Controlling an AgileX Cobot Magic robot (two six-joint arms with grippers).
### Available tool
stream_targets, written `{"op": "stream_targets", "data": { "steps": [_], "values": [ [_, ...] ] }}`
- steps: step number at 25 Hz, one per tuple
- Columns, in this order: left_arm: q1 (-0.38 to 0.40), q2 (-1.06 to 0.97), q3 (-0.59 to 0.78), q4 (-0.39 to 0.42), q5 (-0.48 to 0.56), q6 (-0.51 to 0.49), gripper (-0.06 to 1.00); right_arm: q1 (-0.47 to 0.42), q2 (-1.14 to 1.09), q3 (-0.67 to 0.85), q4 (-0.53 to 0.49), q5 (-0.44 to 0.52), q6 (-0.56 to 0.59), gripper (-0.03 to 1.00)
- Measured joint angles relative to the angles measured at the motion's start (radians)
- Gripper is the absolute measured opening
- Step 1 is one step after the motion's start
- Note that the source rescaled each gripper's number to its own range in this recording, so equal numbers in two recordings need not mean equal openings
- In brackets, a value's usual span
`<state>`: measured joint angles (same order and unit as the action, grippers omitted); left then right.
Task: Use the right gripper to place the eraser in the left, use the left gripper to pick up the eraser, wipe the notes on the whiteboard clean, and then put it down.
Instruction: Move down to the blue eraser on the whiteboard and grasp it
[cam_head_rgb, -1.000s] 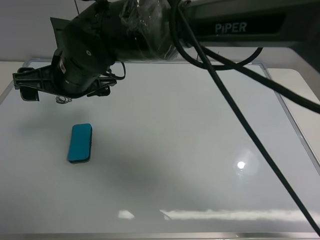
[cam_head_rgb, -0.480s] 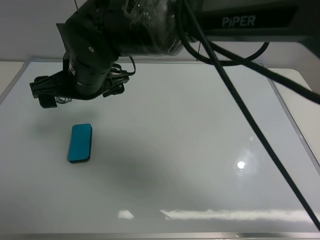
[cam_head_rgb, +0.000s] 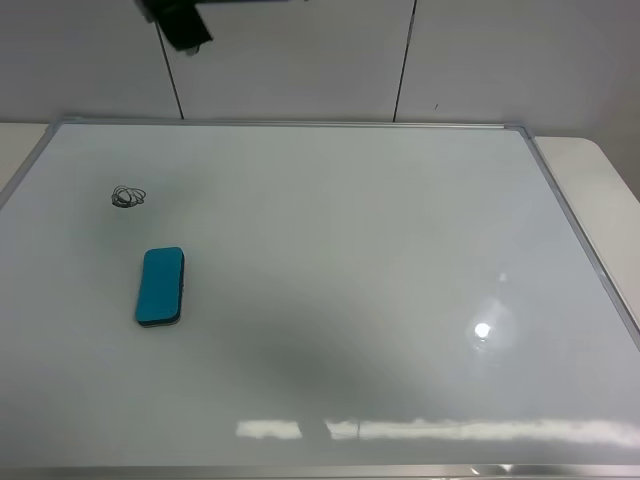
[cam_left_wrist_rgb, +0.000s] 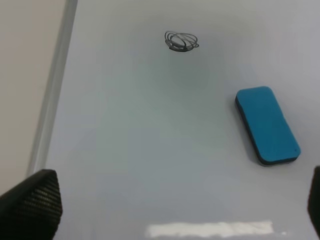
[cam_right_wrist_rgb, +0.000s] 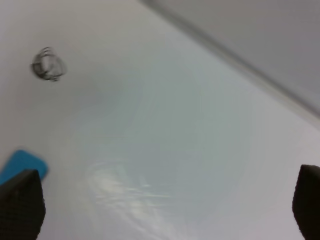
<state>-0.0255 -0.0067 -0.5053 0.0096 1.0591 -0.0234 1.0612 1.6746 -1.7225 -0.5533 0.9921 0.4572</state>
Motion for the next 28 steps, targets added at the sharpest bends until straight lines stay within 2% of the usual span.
{"op": "stream_targets", "data": {
  "steps": [4,8,12,16,25,28],
  "values": [
    [0.0,0.0,0.0,0.0,0.0,0.0,1.0,0.0,-0.143,0.0,-0.135,0.144,-0.012,1.0],
    [0.0,0.0,0.0,0.0,0.0,0.0,1.0,0.0,-0.286,0.0,-0.194,0.212,-0.031,1.0],
    [0.0,0.0,0.0,0.0,0.0,0.0,1.0,0.0,-0.424,0.051,-0.193,0.216,-0.051,1.0],
    [0.0,0.0,0.0,0.0,0.0,0.0,1.0,0.0,-0.617,0.227,-0.19,0.217,-0.052,1.0],
    [0.0,0.0,0.0,0.0,0.0,0.0,1.0,-0.002,-1.116,0.629,-0.096,0.222,0.087,1.0],
    [0.0,0.0,0.0,0.0,0.0,0.0,1.0,-0.074,-1.225,0.75,-0.039,0.223,0.105,1.0]
  ]
}}
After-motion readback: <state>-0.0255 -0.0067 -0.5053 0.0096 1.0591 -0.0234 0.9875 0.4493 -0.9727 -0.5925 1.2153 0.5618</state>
